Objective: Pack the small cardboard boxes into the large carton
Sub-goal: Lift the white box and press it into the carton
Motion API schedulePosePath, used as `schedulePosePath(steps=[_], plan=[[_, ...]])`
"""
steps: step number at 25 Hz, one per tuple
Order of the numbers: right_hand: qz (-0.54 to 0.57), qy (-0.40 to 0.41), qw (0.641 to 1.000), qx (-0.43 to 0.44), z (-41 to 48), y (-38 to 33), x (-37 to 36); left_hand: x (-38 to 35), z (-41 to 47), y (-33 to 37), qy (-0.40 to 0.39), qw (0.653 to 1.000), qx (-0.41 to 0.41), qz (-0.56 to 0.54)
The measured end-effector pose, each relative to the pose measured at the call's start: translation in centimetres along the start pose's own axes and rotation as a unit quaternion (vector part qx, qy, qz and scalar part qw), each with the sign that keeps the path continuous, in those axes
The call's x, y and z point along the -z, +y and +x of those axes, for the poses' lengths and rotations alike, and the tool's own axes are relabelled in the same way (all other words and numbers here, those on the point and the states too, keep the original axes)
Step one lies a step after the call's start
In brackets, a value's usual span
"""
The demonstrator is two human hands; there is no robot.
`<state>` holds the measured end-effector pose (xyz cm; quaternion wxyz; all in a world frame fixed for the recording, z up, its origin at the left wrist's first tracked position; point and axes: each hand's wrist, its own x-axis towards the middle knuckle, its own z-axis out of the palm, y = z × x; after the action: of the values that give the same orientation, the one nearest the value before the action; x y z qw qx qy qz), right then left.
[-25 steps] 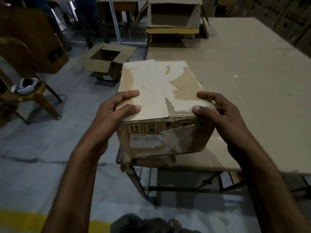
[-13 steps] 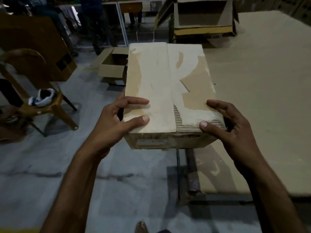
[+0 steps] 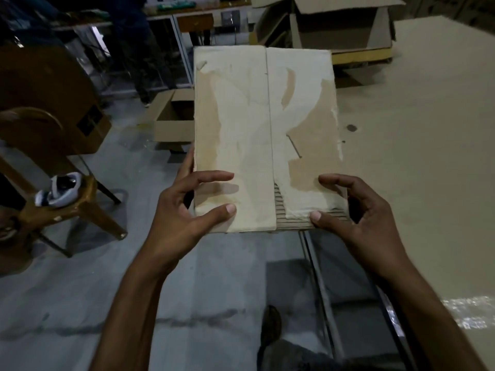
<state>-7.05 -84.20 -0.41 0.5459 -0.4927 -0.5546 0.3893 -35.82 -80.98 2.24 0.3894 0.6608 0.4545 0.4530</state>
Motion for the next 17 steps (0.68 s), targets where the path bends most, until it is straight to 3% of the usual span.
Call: schedulePosePath(steps=[6,12,17], plan=[[-0.002,0.022,0.999,0.027,12.1,0.5,-2.7,3.0,12.6,-2.9,0.023,0.999,-0.045,-0.011],[-0.025,0.031,0.998,0.055,25.1,-0.5,-4.3,5.6,25.5,-2.5,0.034,0.998,-0.005,-0.048],[-0.009,0.015,0.998,-0.063,34.4,-0.8,-7.5,9.0,34.6,-5.0,0.052,0.993,0.084,-0.059]])
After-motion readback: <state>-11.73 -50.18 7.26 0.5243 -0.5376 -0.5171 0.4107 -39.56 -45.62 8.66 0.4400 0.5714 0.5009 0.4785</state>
